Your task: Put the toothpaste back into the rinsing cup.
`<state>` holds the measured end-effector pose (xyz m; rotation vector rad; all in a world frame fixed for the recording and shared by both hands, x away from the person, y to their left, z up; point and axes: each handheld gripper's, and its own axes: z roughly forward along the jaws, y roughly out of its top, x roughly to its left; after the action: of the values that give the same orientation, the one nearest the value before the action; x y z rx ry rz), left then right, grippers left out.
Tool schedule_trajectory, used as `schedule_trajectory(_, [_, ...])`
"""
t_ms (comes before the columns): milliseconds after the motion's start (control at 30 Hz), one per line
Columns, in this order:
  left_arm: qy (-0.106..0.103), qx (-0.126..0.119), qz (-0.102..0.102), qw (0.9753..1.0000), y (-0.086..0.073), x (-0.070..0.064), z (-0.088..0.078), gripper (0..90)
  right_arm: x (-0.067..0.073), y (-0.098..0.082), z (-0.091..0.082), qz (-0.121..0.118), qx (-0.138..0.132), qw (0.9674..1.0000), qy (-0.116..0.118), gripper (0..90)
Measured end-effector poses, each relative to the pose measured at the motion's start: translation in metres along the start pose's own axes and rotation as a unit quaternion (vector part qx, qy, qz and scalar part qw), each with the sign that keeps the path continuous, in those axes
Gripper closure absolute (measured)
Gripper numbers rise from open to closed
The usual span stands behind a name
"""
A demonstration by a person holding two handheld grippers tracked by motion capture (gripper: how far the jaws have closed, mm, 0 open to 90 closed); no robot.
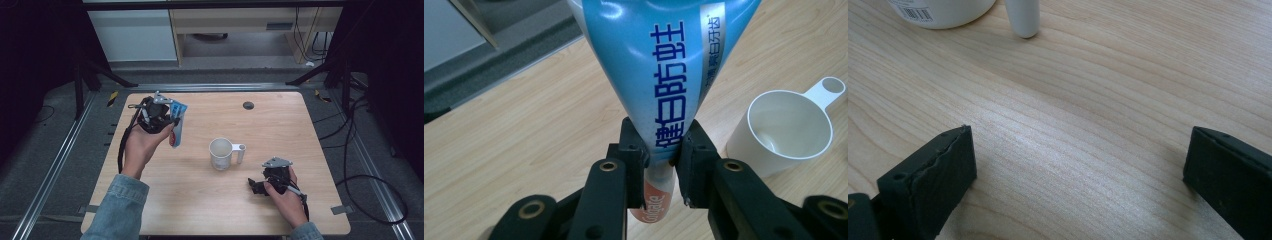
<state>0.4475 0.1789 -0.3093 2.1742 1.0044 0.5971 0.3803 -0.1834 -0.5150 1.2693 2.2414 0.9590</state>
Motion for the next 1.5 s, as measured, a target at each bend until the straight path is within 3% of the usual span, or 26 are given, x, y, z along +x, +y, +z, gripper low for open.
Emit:
schedule_trajectory(467, [0.002,-0.055,0.007,0.9985,0.002,-0.01,0.001,74.9,0.0,0.0,0.0,0.0,0.0,1.0,0.0,0.8])
schedule_trajectory(733, [-0.002,-0.062,-0.002,0.9981,-0.001,-0.013,0.005,74.9,0.0,0.0,0.0,-0.001,0.0,1.0,0.0,0.8])
schedule_trajectory(967, [-0.006,-0.095,-0.016,0.9953,-0.009,-0.017,0.006,75.0,0.0,0.0,0.0,-0.002,0.0,1.0,0.0,0.8])
schedule_trajectory(1200, [-0.01,-0.131,-0.029,0.9909,-0.016,-0.022,0.006,75.1,0.0,0.0,0.0,-0.002,0.0,1.0,0.0,0.8])
schedule_trajectory(1500, [-0.013,-0.154,-0.032,0.9875,-0.02,-0.026,0.005,75.2,0.0,0.0,0.0,-0.001,0.0,1.0,0.0,0.8])
